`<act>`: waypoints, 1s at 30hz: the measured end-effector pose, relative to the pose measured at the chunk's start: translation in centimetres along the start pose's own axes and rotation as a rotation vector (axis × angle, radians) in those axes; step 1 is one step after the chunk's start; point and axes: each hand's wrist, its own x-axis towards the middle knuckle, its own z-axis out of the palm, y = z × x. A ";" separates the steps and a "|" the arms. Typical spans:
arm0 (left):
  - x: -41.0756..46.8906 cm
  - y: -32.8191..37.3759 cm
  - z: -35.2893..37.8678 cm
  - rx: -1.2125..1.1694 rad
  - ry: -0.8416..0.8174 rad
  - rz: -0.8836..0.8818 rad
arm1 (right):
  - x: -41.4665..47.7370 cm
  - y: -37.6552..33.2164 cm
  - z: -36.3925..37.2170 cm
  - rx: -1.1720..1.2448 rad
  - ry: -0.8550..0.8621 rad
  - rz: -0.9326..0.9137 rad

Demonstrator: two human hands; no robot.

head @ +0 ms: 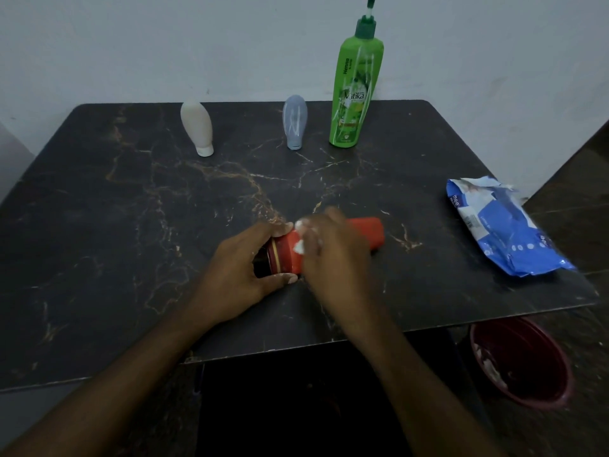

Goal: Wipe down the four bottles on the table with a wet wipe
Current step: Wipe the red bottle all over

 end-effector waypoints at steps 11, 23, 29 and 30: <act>0.1 0.2 0.0 -0.021 0.001 -0.053 | 1.4 5.5 -3.2 -0.099 0.136 0.079; -0.1 0.4 0.1 -0.043 0.033 -0.053 | -1.0 0.2 1.3 0.098 0.138 0.004; -0.1 0.4 0.1 -0.056 0.036 -0.045 | -1.5 2.9 0.5 0.122 0.171 -0.011; 0.0 0.4 0.1 -0.053 0.033 -0.043 | -1.2 4.1 -0.1 0.121 0.200 0.045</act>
